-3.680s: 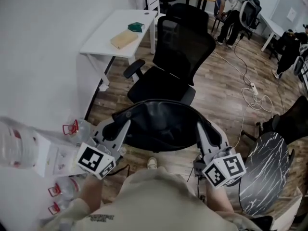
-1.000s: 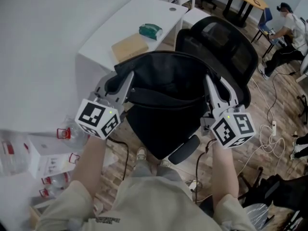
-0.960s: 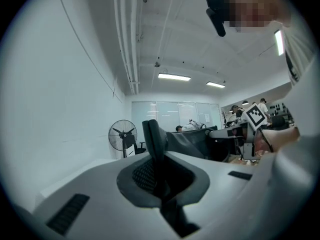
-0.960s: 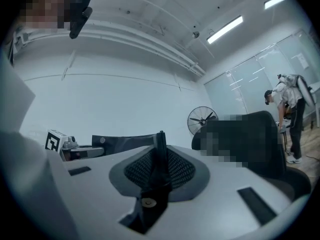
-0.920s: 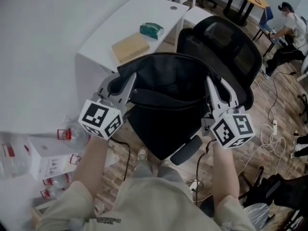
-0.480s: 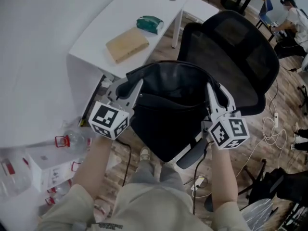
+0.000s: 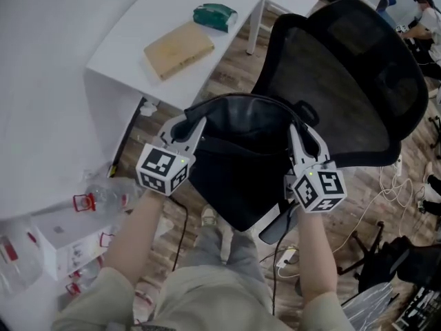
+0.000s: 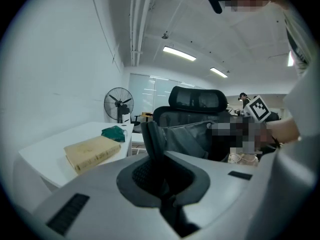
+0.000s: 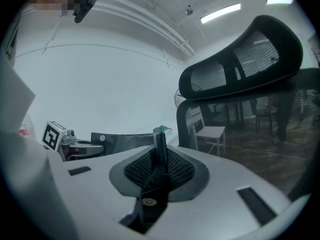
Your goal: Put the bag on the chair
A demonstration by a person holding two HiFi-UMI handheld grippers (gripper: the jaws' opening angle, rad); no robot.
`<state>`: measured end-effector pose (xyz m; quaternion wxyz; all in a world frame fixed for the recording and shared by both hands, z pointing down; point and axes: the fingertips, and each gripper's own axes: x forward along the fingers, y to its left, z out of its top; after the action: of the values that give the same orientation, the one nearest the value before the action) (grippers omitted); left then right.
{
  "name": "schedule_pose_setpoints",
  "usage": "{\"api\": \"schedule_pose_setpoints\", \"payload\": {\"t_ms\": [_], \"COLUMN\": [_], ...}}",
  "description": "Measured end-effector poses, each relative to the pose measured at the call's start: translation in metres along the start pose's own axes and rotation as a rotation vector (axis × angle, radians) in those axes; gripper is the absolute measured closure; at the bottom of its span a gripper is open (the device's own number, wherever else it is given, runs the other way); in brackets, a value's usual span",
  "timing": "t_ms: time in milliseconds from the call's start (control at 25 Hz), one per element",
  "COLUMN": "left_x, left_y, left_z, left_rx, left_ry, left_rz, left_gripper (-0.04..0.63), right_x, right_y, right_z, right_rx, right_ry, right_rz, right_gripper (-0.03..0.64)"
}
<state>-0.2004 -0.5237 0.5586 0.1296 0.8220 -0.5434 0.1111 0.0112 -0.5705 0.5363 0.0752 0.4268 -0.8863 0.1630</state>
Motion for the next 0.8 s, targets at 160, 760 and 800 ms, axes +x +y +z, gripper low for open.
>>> {"api": "schedule_pose_setpoints", "payload": {"t_ms": [160, 760, 800], "left_x": [0.009, 0.023, 0.024], "left_y": [0.011, 0.033, 0.034], "left_z": [-0.041, -0.211, -0.223], "left_rx": [-0.022, -0.150, -0.180], "left_ry": [0.060, 0.238, 0.261], "left_rz": [0.009, 0.085, 0.094], "left_gripper": [0.566, 0.566, 0.566], "right_x": [0.014, 0.063, 0.065], "right_y": [-0.001, -0.006, -0.006], "right_z": [-0.039, -0.191, -0.202], "right_rx": [-0.004, 0.002, 0.005], "right_ry": [0.035, 0.272, 0.295], "right_rz": [-0.012, 0.019, 0.023], "right_gripper": [0.535, 0.531, 0.531]}}
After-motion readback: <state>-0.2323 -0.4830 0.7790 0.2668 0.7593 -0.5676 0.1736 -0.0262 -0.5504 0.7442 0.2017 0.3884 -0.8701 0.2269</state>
